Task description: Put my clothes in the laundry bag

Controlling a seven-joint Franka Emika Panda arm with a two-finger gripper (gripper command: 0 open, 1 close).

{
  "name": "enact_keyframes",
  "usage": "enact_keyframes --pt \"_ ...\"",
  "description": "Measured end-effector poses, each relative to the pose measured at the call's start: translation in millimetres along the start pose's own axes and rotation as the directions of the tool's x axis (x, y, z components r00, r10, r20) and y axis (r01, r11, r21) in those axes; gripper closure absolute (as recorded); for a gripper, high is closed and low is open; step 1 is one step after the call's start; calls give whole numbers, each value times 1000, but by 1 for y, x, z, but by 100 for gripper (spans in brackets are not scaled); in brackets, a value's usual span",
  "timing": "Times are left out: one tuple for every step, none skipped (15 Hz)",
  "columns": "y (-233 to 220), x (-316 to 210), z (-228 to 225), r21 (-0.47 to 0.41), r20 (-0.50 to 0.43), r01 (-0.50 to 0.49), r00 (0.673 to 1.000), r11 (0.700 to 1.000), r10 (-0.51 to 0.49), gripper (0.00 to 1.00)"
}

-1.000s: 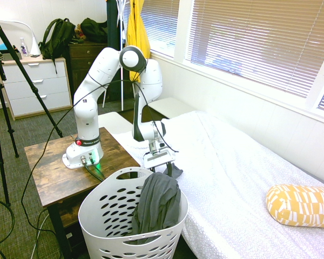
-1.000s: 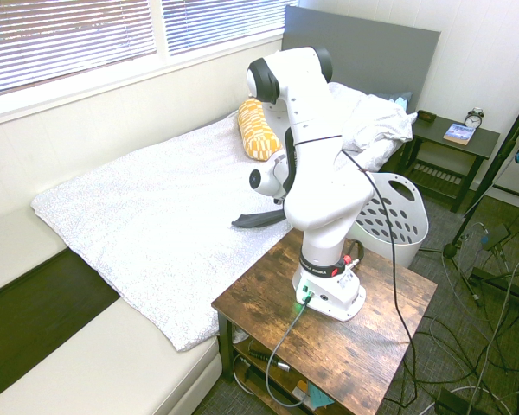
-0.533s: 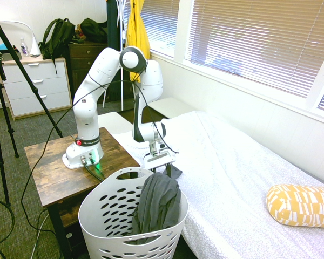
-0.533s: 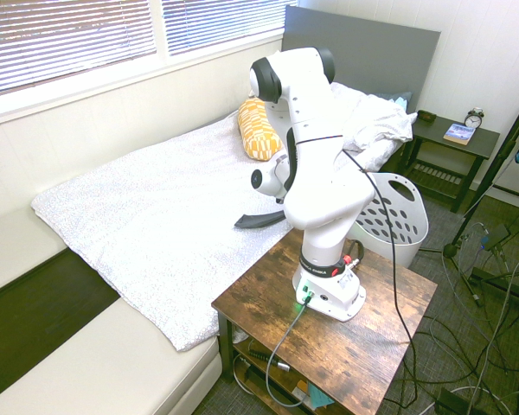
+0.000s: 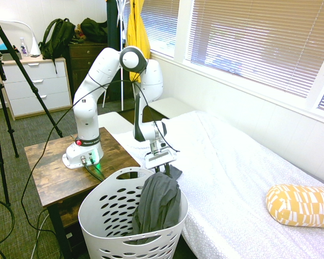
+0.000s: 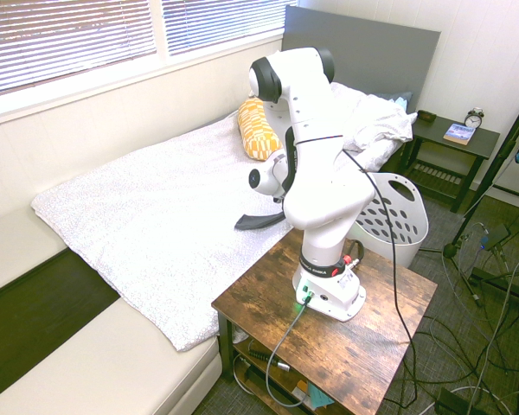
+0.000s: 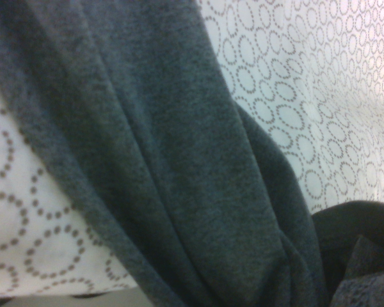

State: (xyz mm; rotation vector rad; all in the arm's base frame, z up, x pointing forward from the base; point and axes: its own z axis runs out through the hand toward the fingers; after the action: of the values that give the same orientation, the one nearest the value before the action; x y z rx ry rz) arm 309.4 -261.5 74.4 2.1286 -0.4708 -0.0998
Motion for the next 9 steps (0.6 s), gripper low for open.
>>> enact_keyframes --pt "1 0 1 -1 1 -1 1000 1000 1 100" --pt "1 0 1 -2 1 -1 1000 1000 1 100" --pt "1 0 1 -3 1 -1 1000 1000 1 100" --pt "1 0 1 -5 1 -1 1000 1000 1 100" --pt "2 1 1 -8 0 -1 1000 1000 1 100" --pt "3 2 1 -9 -1 0 1000 1000 0 100" --pt "4 5 -1 -10 -2 1 1000 1000 -2 100" --pt "6 7 -2 -11 -5 2 1000 1000 -2 100" --pt "9 9 -3 -15 -8 1 1000 1000 -1 100"
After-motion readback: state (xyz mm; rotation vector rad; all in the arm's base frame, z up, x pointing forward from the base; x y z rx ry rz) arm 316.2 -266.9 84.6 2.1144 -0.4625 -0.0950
